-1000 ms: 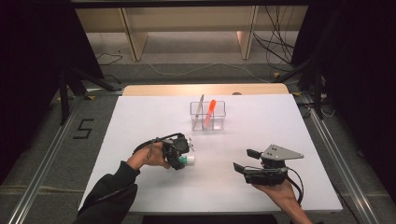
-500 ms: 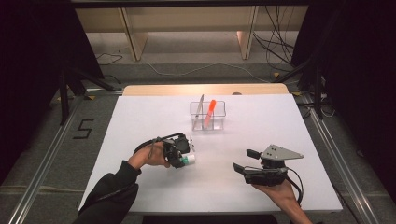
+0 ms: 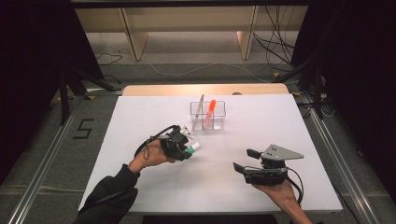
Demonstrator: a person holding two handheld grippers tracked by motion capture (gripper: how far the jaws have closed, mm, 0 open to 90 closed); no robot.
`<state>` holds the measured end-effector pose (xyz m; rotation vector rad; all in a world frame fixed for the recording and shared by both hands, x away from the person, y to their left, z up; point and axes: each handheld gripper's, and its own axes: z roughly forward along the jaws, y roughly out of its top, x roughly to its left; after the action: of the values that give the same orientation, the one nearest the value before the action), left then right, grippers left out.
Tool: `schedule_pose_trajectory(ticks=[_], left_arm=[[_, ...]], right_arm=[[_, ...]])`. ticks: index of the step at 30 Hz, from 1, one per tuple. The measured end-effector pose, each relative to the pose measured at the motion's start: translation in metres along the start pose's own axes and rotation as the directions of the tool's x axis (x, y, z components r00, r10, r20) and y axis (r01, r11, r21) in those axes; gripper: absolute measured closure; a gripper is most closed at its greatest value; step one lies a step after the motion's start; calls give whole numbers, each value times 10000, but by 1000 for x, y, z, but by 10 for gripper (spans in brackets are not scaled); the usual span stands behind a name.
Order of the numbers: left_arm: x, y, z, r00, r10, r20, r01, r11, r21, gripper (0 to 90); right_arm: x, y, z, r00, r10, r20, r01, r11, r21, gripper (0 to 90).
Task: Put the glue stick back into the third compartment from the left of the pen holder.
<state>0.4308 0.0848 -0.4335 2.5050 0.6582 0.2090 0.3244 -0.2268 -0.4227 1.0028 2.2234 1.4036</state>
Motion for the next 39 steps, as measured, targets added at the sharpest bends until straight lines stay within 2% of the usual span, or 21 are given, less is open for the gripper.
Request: schedule_pose_trajectory(ticks=[3, 5, 7, 10, 11, 13, 15, 16, 17, 19, 22, 23, 25, 26, 30, 33, 34, 36, 39], left_arm=[[1, -1, -3, 9988, -483, -101, 475, 9964, -709, 655], [0, -2, -4, 9958, -894, -199, 860, 9877, -1305, 656], [-2, -2, -4, 9941, -1030, -344, 960, 9816, -1650, 656], [-5, -2, -6, 9890, -1399, -484, 1262, 9678, -2179, 656], [-6, -3, -6, 9868, -1480, -664, 1281, 9620, -2412, 656], [-7, -3, -7, 9845, -1644, -619, 1426, 9536, -2650, 656], [-9, -4, -8, 9814, -1824, -607, 1562, 9408, -3008, 656], [-9, -4, -9, 9801, -1897, -587, 1630, 9375, -3076, 655], [-10, -4, -9, 9775, -2029, -574, 1736, 9289, -3272, 656], [-10, -4, -10, 9756, -2097, -655, 1751, 9221, -3450, 655], [-11, -5, -12, 9711, -2323, -543, 1961, 9070, -3726, 655], [-11, -5, -13, 9702, -2348, -595, 1955, 9042, -3798, 656], [-12, -5, -13, 9670, -2459, -668, 1995, 8936, -4021, 656], [-12, -5, -14, 9677, -2431, -676, 1960, 8931, -4048, 655], [-13, -5, -15, 9630, -2583, -770, 2019, 8804, -4291, 655], [-13, -6, -15, 9619, -2602, -834, 1989, 8760, -4394, 656], [-13, -6, -15, 9598, -2670, -862, 2017, 8701, -4497, 655], [-14, -5, -16, 9590, -2694, -879, 2013, 8660, -4577, 655], [-16, -5, -17, 9558, -2784, -949, 2007, 8533, -4813, 655]], right_arm=[[0, 0, 0, 10000, 20, 9, -20, 10000, -49, 280], [0, 0, 0, 10000, 28, 26, -27, 10000, -51, 279], [0, 0, 0, 10000, 28, 5, -28, 10000, -63, 279], [0, 0, 0, 10000, 34, 18, -34, 10000, -42, 279], [0, 0, 0, 10000, 62, 6, -62, 10000, -46, 279], [0, 0, 0, 10000, 83, -21, -84, 10000, -46, 280], [0, 0, 0, 10000, 90, -23, -90, 10000, -38, 279], [0, 0, 0, 9999, 104, -29, -104, 9999, -49, 279], [0, 0, 0, 9999, 120, -36, -120, 9999, -41, 279], [1, 1, 1, 9999, 106, -13, -106, 9999, -44, 279], [1, 1, 1, 10000, 73, -34, -73, 10000, -62, 279], [1, 1, 1, 10000, 80, -36, -80, 10000, -51, 279], [1, 1, 1, 10000, 82, -41, -82, 10000, -51, 279], [1, 1, 2, 10000, 70, -48, -70, 10000, -49, 279], [2, 1, 2, 10000, 60, -75, -60, 10000, -51, 279], [2, 1, 2, 9999, 88, -70, -88, 10000, -23, 279], [2, 1, 3, 9999, 74, -82, -74, 10000, -58, 279], [2, 1, 3, 9999, 88, -81, -88, 10000, -39, 279], [3, 1, 3, 9999, 89, -87, -89, 10000, -30, 279]])
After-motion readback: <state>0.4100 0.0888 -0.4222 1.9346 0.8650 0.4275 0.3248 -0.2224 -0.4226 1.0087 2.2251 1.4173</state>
